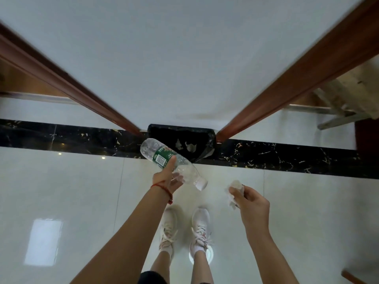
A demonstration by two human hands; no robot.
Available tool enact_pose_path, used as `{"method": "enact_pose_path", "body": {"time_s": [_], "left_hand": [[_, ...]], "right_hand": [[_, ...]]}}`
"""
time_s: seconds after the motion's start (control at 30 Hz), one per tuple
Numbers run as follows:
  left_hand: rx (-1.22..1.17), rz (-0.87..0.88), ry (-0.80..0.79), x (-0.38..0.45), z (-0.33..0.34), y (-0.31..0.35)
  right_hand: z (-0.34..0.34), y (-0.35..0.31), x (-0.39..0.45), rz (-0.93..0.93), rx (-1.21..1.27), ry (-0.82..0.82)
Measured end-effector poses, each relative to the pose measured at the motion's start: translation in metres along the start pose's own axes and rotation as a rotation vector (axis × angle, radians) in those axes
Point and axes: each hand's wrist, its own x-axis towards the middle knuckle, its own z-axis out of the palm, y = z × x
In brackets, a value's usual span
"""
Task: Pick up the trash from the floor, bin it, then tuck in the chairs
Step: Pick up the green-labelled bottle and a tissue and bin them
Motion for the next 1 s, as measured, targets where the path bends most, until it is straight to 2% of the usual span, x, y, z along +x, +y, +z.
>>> {"method": "enact_pose_path", "body": {"time_s": [0.3,0.4,0.47,0.57,0.7,0.83,1.0], "left_hand": [[-0.027,-0.020,-0.017,0.020,0.019,0.016],[0.034,0.010,0.050,0.019,0.018,0.021],[0.203,0.108,0.133,0.016,0.014,0.021],[0.691,0.397,0.209,0.007,-0.001,0.015],[1.097,0.740,0.144,-0.007,-0.026,0.005],[1.319,0.852,0.109,-0.014,-0.050,0.002],[1.464,0.930,0.138,-0.014,-0.073,0.003]], "right_hand": [[0.001,0.001,0.018,0.020,0.009,0.016],[0.003,-0.003,0.021,0.012,-0.003,0.014],[0.006,-0.005,0.023,0.003,-0.009,0.010],[0.014,-0.008,0.026,-0.004,-0.019,0.002],[0.035,-0.005,0.032,-0.047,-0.140,-0.037],[0.065,-0.005,0.038,-0.105,-0.253,-0.081],[0.106,-0.010,0.053,-0.142,-0.296,-0.125]]}}
